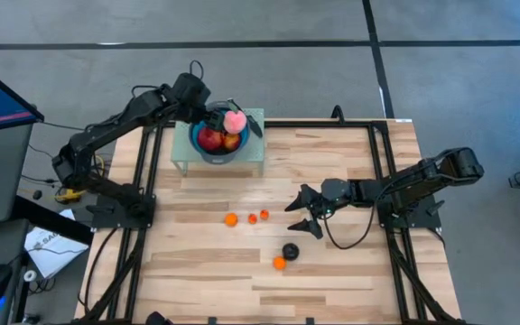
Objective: Pick & Place Fruit
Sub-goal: Put the right purple plum into the blue strainer bowl on the shelf, then put the top orange into the blue strainer bowl on the shelf, then put the purple plum into the blue strainer bowl on the shelf
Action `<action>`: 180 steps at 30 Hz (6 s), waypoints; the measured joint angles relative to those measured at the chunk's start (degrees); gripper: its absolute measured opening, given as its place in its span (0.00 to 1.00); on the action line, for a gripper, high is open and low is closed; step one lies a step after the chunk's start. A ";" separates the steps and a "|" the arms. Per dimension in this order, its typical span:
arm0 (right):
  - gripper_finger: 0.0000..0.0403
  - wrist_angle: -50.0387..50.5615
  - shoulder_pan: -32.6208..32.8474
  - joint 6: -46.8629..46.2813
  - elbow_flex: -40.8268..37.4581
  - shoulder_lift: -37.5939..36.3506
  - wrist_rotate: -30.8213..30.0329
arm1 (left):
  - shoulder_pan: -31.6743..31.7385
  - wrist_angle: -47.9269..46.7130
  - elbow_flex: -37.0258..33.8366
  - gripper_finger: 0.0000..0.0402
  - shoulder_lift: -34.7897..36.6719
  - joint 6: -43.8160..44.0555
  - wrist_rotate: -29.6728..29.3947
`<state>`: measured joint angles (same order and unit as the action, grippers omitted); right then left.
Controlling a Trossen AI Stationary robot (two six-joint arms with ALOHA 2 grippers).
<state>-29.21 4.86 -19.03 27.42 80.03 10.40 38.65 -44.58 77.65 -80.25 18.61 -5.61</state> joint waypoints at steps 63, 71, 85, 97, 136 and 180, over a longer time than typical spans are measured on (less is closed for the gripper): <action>0.81 -7.28 15.96 2.47 0.02 -0.02 -33.28 | -68.32 45.06 -44.70 0.72 -8.02 13.21 -44.05; 0.81 -7.25 16.00 2.47 0.02 -0.02 -33.26 | -63.35 49.40 -44.74 0.79 -13.37 12.89 -37.43; 0.81 -7.15 16.00 2.49 0.02 -0.02 -33.26 | -63.10 53.40 -44.70 0.68 -17.77 13.15 -36.61; 0.81 -7.04 15.98 2.47 0.00 -0.02 -33.26 | -63.10 56.35 -44.70 0.48 -17.38 13.15 -34.59; 0.81 -6.84 13.79 0.35 0.02 0.00 -33.26 | -35.19 56.91 -44.59 0.49 34.61 -12.81 -51.22; 0.81 -6.78 13.92 0.37 0.01 0.00 -33.19 | -10.88 47.44 -44.68 0.81 29.44 2.43 -25.23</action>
<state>-35.99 18.79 -18.65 27.43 80.03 -22.79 27.77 2.86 32.97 -50.81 21.04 -30.84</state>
